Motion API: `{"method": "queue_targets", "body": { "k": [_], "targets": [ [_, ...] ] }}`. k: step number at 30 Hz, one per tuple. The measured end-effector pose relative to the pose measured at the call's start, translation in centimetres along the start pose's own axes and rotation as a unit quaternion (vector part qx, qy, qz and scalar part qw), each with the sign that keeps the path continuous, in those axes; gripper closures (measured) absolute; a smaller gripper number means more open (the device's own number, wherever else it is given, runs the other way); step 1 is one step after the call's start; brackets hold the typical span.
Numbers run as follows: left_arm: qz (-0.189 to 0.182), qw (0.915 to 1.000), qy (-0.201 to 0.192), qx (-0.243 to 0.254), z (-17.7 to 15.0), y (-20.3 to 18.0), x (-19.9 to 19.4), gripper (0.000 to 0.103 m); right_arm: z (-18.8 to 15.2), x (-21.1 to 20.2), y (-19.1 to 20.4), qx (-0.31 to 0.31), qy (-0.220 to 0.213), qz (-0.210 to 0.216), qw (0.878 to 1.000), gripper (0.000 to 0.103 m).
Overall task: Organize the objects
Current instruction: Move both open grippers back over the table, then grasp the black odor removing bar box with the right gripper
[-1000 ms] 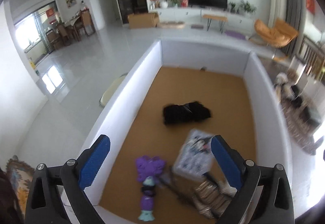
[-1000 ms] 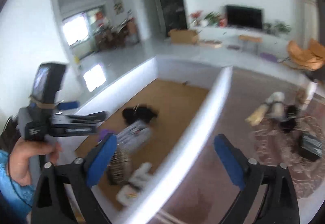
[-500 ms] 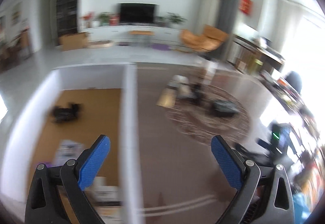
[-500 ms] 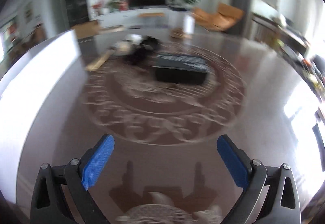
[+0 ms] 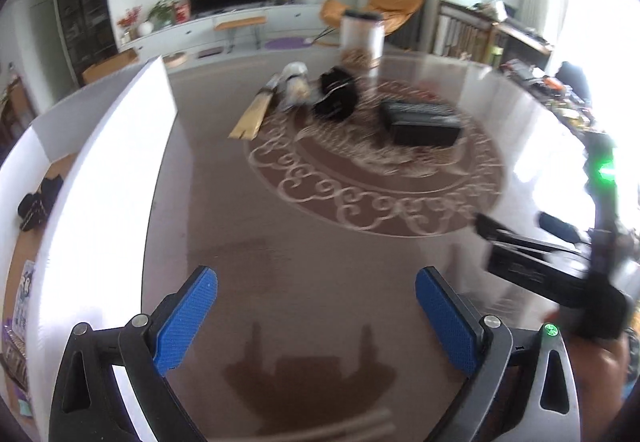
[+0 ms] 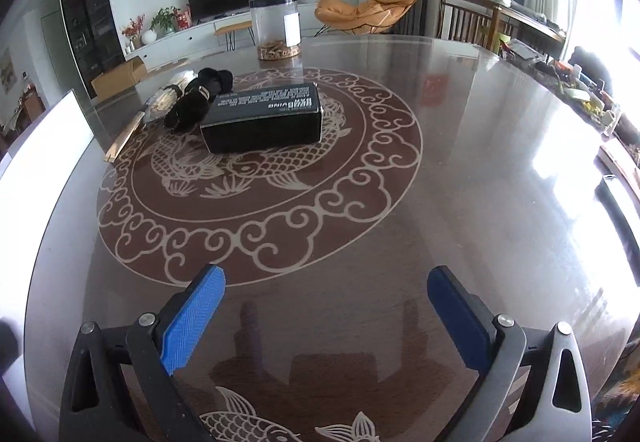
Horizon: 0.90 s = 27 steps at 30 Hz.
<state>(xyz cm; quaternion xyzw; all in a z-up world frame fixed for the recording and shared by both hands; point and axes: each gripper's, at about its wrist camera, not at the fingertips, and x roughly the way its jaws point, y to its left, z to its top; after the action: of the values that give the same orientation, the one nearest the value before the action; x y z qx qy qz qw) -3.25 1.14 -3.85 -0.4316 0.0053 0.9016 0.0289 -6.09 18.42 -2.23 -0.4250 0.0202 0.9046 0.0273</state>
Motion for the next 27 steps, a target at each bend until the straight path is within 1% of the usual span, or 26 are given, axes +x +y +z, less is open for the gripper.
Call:
{"method": "queue_targets", "body": {
  "k": [6, 11, 14, 18, 23, 25, 27],
  "targets": [
    [0.038, 0.9991, 0.01, -0.014, 0.7, 1.7, 2.7, 0.002, -0.2, 0.3, 0.2, -0.004, 0.007, -0.002, 1.0, 0.002],
    [0.055, 0.9979, 0.02, -0.028, 1.4, 3.0, 4.6, 0.002, -0.3, 0.5, 0.2, -0.004, 0.013, -0.001, 1.0, 0.002],
    [0.057, 0.9975, 0.024, -0.033, 1.5, 3.3, 5.4, 0.002, -0.3, 0.5, 0.3, -0.005, 0.016, -0.001, 1.0, 0.002],
    [0.058, 0.9974, 0.031, -0.029, 1.5, 3.2, 5.9, 0.002, -0.3, 0.6, 0.3, -0.006, 0.021, 0.001, 1.0, 0.002],
    [0.054, 0.9969, 0.046, -0.033, 1.1, 3.5, 6.6, 0.001, -0.3, 0.8, 0.2, -0.002, 0.027, 0.004, 1.0, 0.002],
    [0.046, 0.997, 0.045, -0.043, 0.9, 3.9, 6.7, 0.002, -0.3, 0.9, 0.2, -0.001, 0.03, 0.006, 1.0, 0.002],
    [0.046, 0.9968, 0.045, -0.047, 0.9, 4.0, 6.7, 0.002, -0.3, 1.0, 0.2, 0.0, 0.033, 0.008, 0.999, 0.002]
  ]
}}
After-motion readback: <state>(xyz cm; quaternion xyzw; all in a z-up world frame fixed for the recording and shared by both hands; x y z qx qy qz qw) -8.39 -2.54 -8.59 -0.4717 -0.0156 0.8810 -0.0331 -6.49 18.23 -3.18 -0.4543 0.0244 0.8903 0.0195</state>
